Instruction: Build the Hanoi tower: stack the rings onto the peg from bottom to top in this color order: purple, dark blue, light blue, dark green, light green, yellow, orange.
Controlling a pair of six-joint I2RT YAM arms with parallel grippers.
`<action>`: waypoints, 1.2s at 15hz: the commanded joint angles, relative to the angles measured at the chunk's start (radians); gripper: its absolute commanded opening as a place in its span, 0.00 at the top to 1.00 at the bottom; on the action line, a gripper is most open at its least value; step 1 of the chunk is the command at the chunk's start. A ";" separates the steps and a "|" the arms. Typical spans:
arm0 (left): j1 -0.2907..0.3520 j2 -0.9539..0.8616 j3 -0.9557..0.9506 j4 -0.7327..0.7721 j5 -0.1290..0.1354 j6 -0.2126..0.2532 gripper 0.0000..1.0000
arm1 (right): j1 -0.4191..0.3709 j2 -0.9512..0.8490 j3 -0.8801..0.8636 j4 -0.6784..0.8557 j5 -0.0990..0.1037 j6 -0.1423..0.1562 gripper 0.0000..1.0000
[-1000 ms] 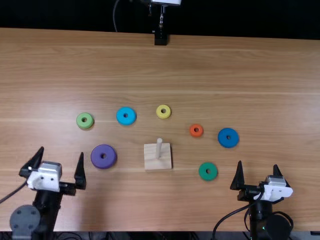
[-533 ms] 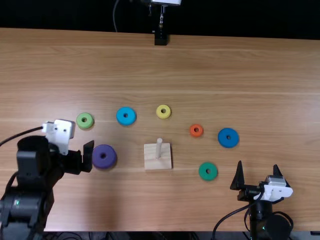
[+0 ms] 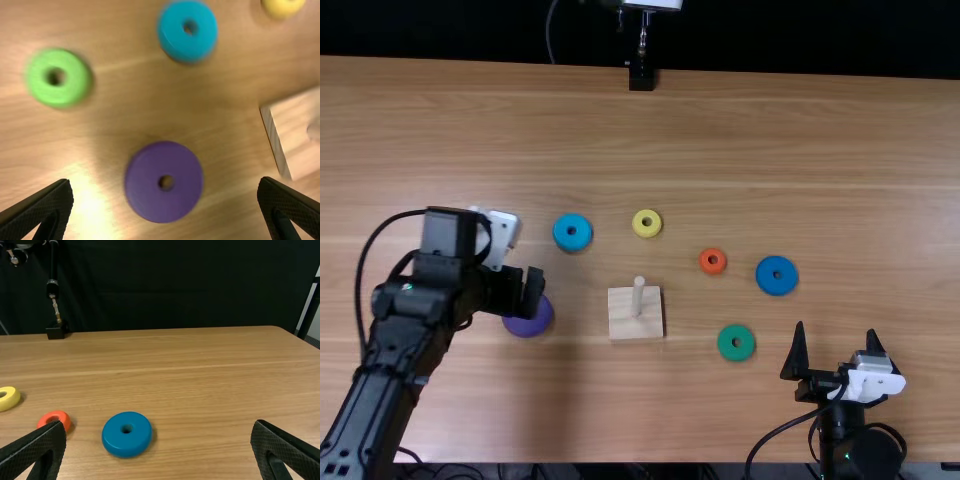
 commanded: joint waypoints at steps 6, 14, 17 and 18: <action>-0.167 0.212 0.146 -0.145 -0.317 0.011 0.00 | -0.010 -0.012 -0.011 -0.023 0.000 0.000 0.00; -0.184 0.232 0.086 -0.130 -0.306 0.007 0.00 | -0.010 -0.012 -0.011 -0.023 0.000 0.000 0.00; -0.184 0.254 0.050 -0.128 -0.302 0.007 0.00 | -0.010 -0.012 -0.011 -0.023 0.000 0.002 0.00; -0.184 0.266 0.047 -0.130 -0.302 0.007 0.00 | -0.010 -0.012 -0.011 -0.023 0.000 0.000 0.00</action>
